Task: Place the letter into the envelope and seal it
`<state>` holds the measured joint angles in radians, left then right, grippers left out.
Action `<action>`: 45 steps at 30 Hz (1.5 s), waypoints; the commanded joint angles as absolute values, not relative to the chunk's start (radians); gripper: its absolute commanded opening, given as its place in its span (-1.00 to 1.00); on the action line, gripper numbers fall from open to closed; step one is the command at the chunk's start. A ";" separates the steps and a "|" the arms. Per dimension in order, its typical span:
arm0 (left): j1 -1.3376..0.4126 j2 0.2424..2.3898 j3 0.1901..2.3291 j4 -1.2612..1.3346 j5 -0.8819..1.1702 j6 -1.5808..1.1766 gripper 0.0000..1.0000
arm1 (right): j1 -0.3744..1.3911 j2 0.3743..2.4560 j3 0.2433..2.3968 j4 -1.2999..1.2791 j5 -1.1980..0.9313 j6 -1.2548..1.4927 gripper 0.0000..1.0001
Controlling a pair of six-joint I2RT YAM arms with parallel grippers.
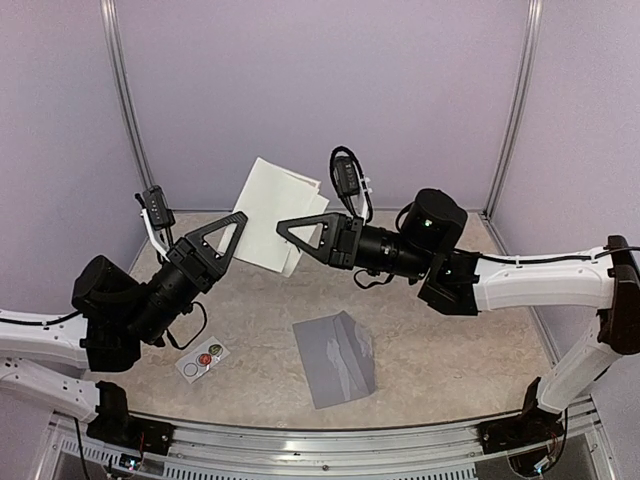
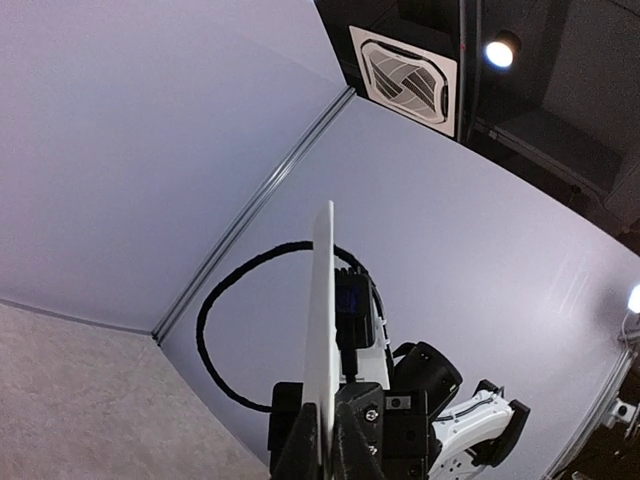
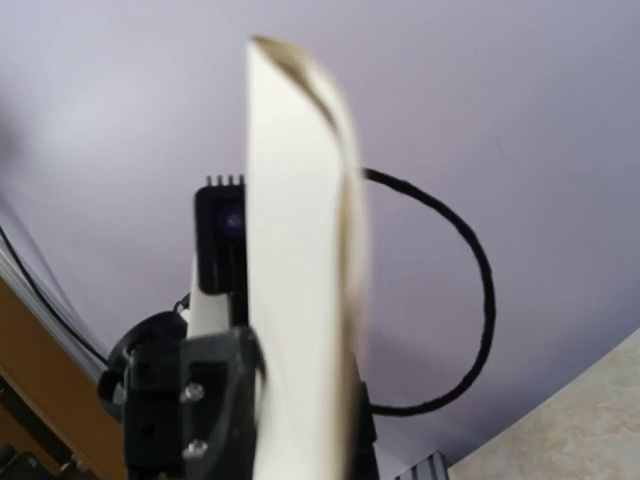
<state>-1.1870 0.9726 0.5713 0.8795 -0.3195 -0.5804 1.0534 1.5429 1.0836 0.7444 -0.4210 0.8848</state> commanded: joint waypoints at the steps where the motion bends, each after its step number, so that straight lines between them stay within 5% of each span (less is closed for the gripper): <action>1: -1.197 0.987 0.557 0.782 -0.336 -0.651 -0.39 | 1.025 1.474 1.047 0.697 -0.361 0.871 -1.00; 3: -1.191 0.981 0.565 0.644 -0.379 -0.717 0.09 | 0.990 1.425 1.006 0.589 -0.338 0.864 -1.00; 6: -1.175 0.989 0.596 0.410 -0.394 -0.836 0.38 | 0.921 1.363 0.954 0.343 -0.345 0.836 -1.00; 11: -1.106 1.076 0.559 0.256 -0.258 -1.077 0.52 | 0.809 1.338 0.912 -0.078 -0.395 0.747 -1.00; 21: -1.094 1.422 0.569 0.284 0.024 -1.212 0.36 | 0.734 1.442 0.913 -0.450 -0.402 0.592 -1.00; 28: -1.081 1.531 0.587 0.273 0.114 -1.200 0.33 | 0.732 1.529 0.928 -0.483 -0.417 0.565 -1.00; 45: -1.057 1.733 0.600 0.338 0.221 -1.145 -0.18 | 0.741 1.688 0.943 -0.425 -0.459 0.620 -1.00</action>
